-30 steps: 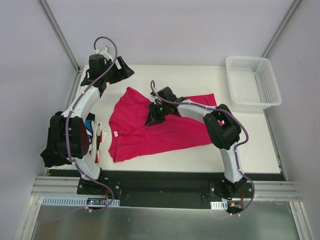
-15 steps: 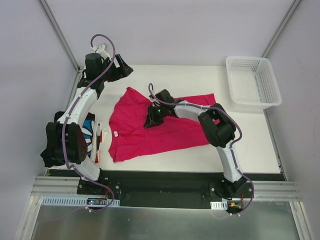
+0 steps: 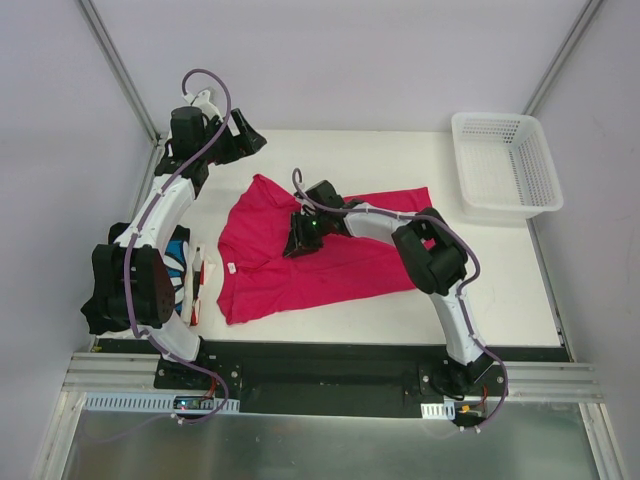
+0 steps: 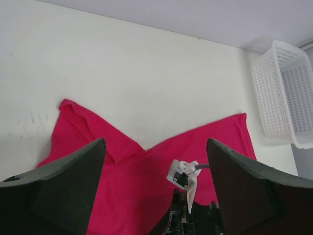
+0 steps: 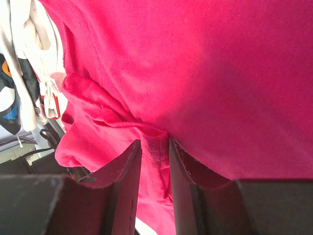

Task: Fold and stack the t-shirts
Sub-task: Fold the flattened tshirt in 1/3 of the way

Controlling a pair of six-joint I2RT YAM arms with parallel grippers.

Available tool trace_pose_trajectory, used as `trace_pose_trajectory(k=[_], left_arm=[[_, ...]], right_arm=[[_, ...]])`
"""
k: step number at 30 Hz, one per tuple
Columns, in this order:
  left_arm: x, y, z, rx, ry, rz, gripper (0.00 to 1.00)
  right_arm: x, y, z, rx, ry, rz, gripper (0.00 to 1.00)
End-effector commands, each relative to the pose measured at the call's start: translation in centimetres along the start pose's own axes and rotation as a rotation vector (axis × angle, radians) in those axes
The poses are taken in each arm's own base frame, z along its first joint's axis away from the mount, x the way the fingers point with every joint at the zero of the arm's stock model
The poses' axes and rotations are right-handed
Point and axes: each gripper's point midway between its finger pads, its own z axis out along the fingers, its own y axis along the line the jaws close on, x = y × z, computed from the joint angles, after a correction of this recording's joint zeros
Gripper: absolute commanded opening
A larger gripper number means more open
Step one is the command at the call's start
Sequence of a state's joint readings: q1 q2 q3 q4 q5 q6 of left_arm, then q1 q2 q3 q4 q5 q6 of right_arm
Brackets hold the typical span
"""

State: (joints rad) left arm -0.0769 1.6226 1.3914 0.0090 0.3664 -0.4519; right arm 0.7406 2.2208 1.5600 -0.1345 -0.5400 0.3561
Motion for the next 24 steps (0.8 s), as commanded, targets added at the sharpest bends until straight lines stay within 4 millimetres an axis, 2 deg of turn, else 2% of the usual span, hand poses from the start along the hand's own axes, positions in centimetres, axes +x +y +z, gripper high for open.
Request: trace_pose_trajectory(k=[1,5,15,20,24], left_arm=[[-1.7,-1.2,-1.4,0.033,-0.048,0.051,0.83],[-1.6,-1.1,-1.4,0.028,-0.044,0.054,0.83],[-1.4,-1.0,-1.5,0.026,-0.042,0.054,0.83],[-1.0,-0.7,-1.4,0.021,-0.033,0.056,0.84],[-0.8,-0.6,-1.4,0.019,-0.028,0.053,0.84]], right_arm=[[-0.6,2.0,0.3,-0.051,-0.010,-0.026,0.32],[-0.7,1.8,0.4,-0.046,-0.014,-0.021,0.29],[-1.0,1.6,0.4,-0.031,-0.029,-0.022,0.13],[-1.5,1.0,-0.4,-0.013,-0.052,-0.016,0.12],[-1.7,-0.2,-1.0,0.003,-0.066,0.005,0.12]])
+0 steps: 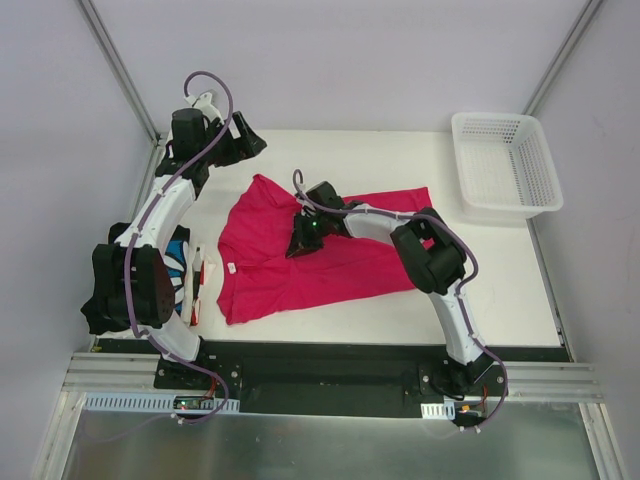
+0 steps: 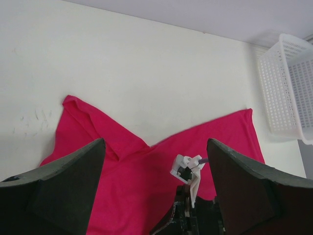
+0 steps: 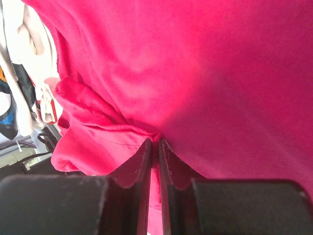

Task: Fold and stack the t-shirts
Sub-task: Fold the flattened tshirt in 1/3 of the way

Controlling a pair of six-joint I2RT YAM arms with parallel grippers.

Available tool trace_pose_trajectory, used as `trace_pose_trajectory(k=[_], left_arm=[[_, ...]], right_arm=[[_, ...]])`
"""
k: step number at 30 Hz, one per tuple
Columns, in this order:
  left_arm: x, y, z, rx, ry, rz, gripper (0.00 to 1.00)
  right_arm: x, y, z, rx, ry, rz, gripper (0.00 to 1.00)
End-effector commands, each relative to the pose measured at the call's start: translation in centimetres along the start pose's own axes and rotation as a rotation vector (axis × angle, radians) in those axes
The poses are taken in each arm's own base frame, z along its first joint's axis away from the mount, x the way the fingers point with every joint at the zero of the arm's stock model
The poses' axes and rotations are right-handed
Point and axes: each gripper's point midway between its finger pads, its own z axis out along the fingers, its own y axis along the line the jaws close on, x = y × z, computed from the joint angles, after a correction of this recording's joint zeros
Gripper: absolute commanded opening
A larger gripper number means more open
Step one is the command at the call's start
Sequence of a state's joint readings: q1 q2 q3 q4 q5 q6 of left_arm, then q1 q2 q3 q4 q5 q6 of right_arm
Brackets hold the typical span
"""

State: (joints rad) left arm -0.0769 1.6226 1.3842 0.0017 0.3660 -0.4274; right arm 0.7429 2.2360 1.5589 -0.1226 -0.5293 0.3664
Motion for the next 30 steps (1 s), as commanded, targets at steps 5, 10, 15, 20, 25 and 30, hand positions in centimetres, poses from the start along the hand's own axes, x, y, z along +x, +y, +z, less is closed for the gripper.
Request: trace_pose_trajectory(k=[5,10,15,20,25,30], left_arm=[[-1.0,-0.8,-1.3,0.024,-0.033,0.034,0.84],[-1.0,-0.7,-1.2,0.021,-0.031,0.035,0.84],[-0.9,-0.5,-1.1,0.017,-0.025,0.042,0.84],[-0.9,-0.6,-1.2,0.019,-0.027,0.043,0.84],[0.0,-2.4,-2.6,0.079,-0.004,-0.027,0.83],[3.8,-5.3,-6.4,0.095,0.036,0.028,0.83]], right_arm=[[-2.5,-0.9,-2.3,0.002,-0.087,0.014,0.12],[-2.9,-1.6,-2.7,0.004,-0.104,0.027,0.17],[-2.7,-2.0,-2.8,0.001,-0.099,0.036,0.30],[-2.6,-1.5,-3.4,-0.022,-0.106,0.036,0.31],[-2.8,-0.6,-4.6,-0.047,-0.123,0.032,0.31],[-3.8,0.3,-6.2,-0.081,-0.143,0.030,0.31]])
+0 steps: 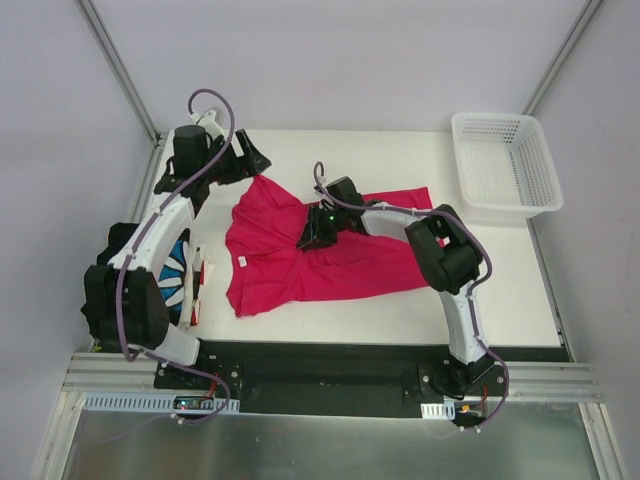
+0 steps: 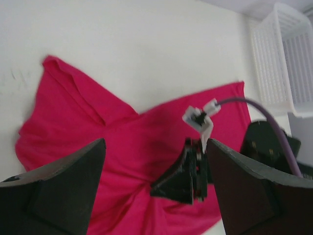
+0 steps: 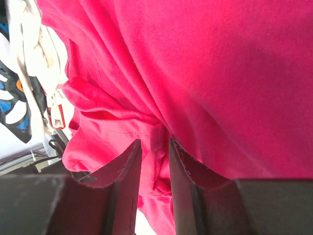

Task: Fold and stack the t-shirts
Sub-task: Fold the flattened tshirt in 1/3 of the way

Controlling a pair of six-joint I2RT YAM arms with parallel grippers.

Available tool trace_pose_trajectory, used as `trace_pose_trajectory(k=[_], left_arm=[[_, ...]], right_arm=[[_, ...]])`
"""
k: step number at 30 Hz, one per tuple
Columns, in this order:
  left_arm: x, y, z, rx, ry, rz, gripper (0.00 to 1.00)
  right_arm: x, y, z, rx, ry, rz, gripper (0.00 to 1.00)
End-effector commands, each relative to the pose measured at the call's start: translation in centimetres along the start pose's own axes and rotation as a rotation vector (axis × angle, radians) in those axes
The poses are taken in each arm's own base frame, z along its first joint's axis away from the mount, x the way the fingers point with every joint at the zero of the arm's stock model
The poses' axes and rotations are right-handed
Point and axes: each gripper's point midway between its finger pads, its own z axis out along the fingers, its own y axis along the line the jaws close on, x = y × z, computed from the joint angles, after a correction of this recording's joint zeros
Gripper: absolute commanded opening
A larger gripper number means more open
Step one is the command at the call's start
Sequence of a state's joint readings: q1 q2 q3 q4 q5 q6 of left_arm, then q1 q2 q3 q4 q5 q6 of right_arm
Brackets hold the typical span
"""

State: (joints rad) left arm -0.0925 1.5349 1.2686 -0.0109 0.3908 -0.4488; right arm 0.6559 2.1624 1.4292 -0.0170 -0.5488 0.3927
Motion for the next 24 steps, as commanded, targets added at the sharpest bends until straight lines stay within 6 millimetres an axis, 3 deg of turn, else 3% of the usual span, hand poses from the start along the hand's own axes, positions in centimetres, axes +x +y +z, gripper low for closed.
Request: trace_pose_trajectory(k=[1,3,7,9,10,12,15,16,19,24], left_arm=[[2.1,-5.6,-6.0,0.081,0.004,0.076,0.83],[3.7,-6.1,-7.6,0.077,0.041,0.078,0.82],[8.7,-6.9,-11.5,0.069,0.158,0.073,0.76],[12.3,-6.8,-12.7,0.055,0.259,0.060,0.72],[13.0,-7.0,-13.6,0.059,0.271,0.043,0.70],[15.5,-5.6,-14.5,-0.005,0.343,0.015,0.67],[17.7,-3.4,-15.2,-0.109,0.390,-0.041,0.68],[17.8,-2.1,-15.0,-0.184,0.376,-0.057,0.73],[18.4,0.9,-14.5,-0.336,0.375,-0.055,0.76],[19.4,2.7,-13.5,-0.436,0.423,-0.078,0.75]], right_arm=[[-2.4,3.4,-3.8,-0.074,-0.069,-0.028,0.31],[-3.0,4.2,-5.0,-0.105,-0.082,-0.029,0.31],[-4.9,6.5,-8.8,-0.153,-0.154,-0.063,0.32],[-5.8,5.8,-10.3,-0.139,-0.187,-0.053,0.32],[-6.3,6.0,-11.4,-0.143,-0.208,-0.055,0.31],[-6.8,4.5,-12.6,-0.128,-0.229,-0.027,0.32],[-7.6,3.5,-14.8,-0.122,-0.272,-0.007,0.32],[-7.4,3.4,-15.5,-0.121,-0.282,-0.003,0.32],[-7.5,2.0,-17.4,-0.107,-0.321,0.031,0.32],[-6.8,0.5,-20.4,-0.094,-0.383,0.069,0.32]])
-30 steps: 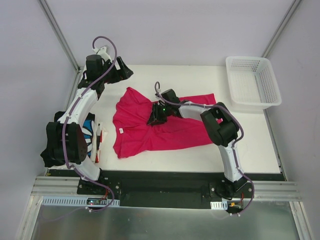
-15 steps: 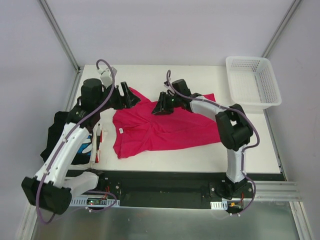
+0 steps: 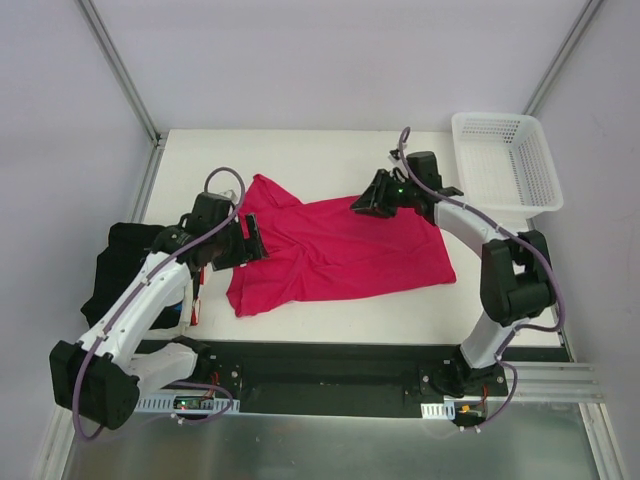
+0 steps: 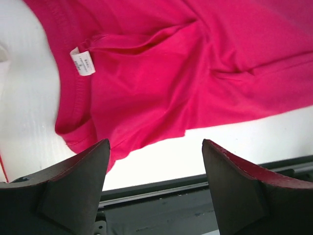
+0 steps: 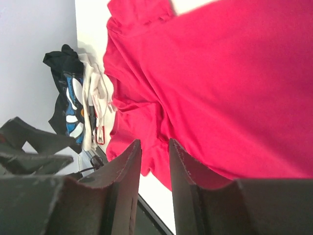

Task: Fold and stack the t-shirts
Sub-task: Fold the flattened tshirt in 1/3 of the way

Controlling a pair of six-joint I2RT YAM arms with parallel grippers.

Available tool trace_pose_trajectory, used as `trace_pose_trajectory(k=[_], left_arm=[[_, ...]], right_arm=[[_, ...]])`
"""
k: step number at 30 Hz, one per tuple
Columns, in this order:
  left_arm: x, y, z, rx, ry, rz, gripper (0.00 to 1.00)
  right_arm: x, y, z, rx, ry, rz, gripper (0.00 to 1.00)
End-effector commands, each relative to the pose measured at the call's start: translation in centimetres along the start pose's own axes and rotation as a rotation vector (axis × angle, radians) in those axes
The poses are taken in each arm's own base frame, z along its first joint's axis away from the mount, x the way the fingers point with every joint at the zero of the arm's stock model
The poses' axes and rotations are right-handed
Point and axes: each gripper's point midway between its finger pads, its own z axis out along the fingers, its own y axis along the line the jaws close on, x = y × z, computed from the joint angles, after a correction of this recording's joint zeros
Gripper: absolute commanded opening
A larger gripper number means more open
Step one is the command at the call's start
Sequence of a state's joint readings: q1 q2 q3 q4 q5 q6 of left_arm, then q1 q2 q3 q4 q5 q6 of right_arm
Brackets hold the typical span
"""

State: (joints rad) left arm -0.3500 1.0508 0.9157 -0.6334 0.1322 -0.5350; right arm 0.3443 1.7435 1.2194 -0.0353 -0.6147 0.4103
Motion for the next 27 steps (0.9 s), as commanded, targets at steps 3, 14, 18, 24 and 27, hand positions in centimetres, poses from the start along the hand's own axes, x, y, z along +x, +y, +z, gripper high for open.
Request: trace_pose_trajectory(k=[3,14,18,24,27], left_arm=[[1.0,1.8,2.3,-0.129,0.083,-0.077,0.74],[5.0,2.5,4.9,-0.185,0.352,-0.107,0.72],[7.1,2.5,4.7,-0.191,0.428,-0.100,0.71],[8.0,2.5,5.1,-0.206,0.474,-0.122,0.68],[7.7,2.8,6.0,-0.241,0.486,-0.123,0.68]], right_arm=[[-0.6,1.1,-5.1,-0.039,-0.093,0.008,0.32],[-3.4,0.0,-10.4,-0.019,-0.228,0.046,0.33],[-4.3,0.0,-11.8,-0.021,-0.266,0.053,0.33],[-5.4,-0.1,-14.1,-0.015,-0.324,0.067,0.33],[-5.8,0.0,-15.3,-0.012,-0.346,0.071,0.33]])
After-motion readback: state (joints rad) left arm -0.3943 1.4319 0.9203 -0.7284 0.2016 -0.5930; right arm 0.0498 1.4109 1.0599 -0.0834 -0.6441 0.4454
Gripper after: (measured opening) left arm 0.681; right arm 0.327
